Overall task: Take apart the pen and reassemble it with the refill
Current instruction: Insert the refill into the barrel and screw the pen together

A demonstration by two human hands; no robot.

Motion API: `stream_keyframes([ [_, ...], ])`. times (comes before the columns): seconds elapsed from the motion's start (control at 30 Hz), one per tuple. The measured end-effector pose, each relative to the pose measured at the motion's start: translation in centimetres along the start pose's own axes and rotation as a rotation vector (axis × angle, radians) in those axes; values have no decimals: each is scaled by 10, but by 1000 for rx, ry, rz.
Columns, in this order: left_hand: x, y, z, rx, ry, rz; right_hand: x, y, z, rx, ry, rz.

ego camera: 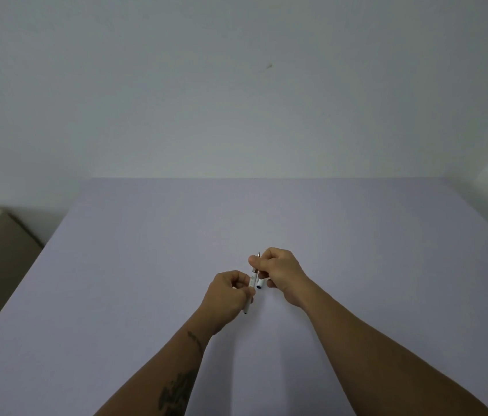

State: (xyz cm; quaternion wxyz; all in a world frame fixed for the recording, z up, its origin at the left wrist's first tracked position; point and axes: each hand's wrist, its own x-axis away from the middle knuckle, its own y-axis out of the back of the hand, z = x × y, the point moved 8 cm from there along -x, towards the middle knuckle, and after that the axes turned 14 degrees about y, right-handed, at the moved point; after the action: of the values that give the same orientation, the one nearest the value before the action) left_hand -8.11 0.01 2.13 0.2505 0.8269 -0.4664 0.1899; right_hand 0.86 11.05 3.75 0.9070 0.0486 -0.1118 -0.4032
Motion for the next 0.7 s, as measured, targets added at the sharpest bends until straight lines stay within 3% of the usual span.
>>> stream_keyframes([
  [0.17,0,0,0,12,10,17,5,-6,-2,-206,-101,109],
  [0.53,2,12,12,51,37,-10,3,-6,-4,9,-12,32],
  [0.7,1,17,14,93,64,8,8,-13,-10,-117,-98,78],
])
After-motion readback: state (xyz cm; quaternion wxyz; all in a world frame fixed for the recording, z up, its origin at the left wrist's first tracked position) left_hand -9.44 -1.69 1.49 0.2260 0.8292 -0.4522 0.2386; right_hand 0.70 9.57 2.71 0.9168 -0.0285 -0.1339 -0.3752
